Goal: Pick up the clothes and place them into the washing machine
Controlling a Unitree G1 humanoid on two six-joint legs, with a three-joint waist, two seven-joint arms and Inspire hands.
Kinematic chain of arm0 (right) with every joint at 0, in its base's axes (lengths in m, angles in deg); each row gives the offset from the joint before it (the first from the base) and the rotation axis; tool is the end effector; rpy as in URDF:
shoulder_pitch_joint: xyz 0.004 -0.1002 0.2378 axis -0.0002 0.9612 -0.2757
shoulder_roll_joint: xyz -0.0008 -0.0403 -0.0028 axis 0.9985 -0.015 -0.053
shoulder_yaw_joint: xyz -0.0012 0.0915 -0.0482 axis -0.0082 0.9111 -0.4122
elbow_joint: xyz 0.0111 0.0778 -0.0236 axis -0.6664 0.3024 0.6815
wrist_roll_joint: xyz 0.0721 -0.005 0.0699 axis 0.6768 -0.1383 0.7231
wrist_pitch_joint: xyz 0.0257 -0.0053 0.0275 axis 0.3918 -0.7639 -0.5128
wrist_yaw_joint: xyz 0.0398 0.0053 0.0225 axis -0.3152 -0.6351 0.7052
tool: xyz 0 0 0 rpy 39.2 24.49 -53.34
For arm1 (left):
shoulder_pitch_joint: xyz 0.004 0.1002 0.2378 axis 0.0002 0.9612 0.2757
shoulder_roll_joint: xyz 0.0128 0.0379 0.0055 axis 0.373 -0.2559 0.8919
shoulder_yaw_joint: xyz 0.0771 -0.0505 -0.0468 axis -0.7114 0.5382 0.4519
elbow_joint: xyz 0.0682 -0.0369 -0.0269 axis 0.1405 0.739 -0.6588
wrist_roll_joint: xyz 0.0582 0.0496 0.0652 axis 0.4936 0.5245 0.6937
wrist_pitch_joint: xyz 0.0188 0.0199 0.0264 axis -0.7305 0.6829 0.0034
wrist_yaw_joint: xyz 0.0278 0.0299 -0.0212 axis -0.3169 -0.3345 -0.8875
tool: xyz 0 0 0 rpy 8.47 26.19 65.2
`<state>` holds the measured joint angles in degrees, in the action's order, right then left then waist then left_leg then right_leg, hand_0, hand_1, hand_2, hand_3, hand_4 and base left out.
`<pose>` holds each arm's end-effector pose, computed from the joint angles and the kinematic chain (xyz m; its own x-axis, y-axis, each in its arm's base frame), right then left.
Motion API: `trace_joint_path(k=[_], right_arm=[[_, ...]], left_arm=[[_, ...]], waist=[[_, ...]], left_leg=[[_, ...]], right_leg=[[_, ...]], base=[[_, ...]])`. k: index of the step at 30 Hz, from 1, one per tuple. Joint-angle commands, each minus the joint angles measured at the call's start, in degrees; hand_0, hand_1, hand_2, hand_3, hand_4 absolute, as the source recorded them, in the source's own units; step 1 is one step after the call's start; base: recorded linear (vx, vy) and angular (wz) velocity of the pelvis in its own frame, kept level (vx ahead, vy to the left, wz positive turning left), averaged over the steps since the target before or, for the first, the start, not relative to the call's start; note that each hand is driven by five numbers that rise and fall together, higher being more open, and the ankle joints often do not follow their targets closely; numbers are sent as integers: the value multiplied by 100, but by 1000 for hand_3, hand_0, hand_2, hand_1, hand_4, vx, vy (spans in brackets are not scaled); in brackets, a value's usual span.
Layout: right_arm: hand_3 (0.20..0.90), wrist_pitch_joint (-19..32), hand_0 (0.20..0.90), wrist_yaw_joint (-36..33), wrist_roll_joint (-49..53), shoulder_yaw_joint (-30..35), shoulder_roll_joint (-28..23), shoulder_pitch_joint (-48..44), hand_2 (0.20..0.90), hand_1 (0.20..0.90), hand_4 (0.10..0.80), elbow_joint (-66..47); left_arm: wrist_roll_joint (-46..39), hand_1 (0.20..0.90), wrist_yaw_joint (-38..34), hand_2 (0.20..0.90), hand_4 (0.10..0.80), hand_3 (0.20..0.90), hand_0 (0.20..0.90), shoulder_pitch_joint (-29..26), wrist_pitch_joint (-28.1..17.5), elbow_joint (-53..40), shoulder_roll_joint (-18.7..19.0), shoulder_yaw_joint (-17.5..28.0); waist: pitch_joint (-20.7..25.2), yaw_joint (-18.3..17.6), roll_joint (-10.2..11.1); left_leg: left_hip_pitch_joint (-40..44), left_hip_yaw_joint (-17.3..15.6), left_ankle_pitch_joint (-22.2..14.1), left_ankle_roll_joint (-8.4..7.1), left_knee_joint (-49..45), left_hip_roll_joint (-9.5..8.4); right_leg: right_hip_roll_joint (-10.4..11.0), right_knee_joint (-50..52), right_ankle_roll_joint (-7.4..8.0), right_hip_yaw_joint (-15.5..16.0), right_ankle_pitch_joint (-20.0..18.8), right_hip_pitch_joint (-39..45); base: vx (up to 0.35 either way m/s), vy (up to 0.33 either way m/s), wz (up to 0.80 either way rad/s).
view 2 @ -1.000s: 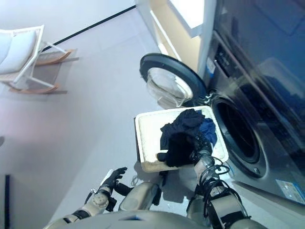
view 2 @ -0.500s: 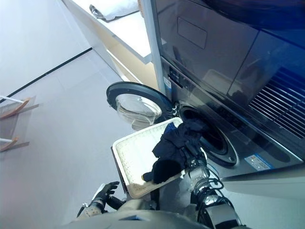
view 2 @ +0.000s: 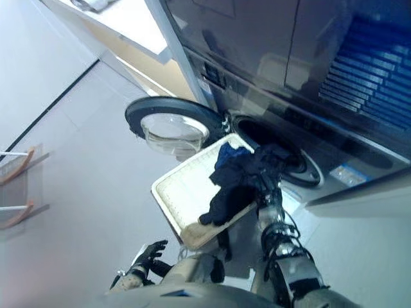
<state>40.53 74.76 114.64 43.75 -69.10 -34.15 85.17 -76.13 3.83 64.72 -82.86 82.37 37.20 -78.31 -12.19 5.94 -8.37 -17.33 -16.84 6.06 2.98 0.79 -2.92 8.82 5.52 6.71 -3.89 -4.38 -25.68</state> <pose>0.2731 -0.1530 -0.0095 0.8425 -0.2571 -0.4734 0.5327 0.2677 0.8028 0.0976 0.1867 -0.1129 0.6015 0.1265 -0.7888 0.2708 0.8966 0.3504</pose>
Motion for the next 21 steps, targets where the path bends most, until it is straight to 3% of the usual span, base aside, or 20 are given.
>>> trace_joint_path(k=[1,4,7,12,21], right_arm=[[300,691,300,63,64,314,-32,-959,300,300,400,-1141],[300,931,300,12,146,490,-186,-1492,300,300,400,-1235],[300,1229,300,-130,323,997,-782,-2247,300,300,400,-977],[300,1606,300,-198,469,1388,-1659,-3016,300,300,400,-963],[300,1850,300,-419,182,1072,-3085,-4053,300,300,400,-1083]], left_arm=[[-140,900,-161,900,800,900,900,-322,-99,-48,-70,-134],[-191,900,-270,900,800,900,900,-574,-120,-62,43,-156],[-221,900,-379,900,800,900,900,-824,-186,-137,131,-147],[-58,900,-456,900,800,900,900,-879,-286,-427,269,-180],[65,900,-510,900,800,900,900,-846,-425,-904,450,-316]], waist=[[-455,77,-54],[-614,131,-69],[-624,282,-215],[-520,465,-395],[-263,753,-686]], left_leg=[[-887,812,-324,-55,-751,-214],[-1513,958,-516,-8,-1321,-235],[-1976,1182,-466,5,-1502,-365],[-2341,1347,-556,-10,-1761,-518],[-2272,1356,-425,-4,-1539,-683]], right_leg=[[-87,1124,8,286,629,-506],[-67,1681,-85,339,755,-1056],[77,2073,-180,403,864,-1442],[128,2384,-260,378,1087,-1752],[241,2273,-258,408,1124,-1689]], base=[[-35,-47,-41],[-105,-93,-4],[-49,-46,21],[11,-17,40],[34,47,11]])
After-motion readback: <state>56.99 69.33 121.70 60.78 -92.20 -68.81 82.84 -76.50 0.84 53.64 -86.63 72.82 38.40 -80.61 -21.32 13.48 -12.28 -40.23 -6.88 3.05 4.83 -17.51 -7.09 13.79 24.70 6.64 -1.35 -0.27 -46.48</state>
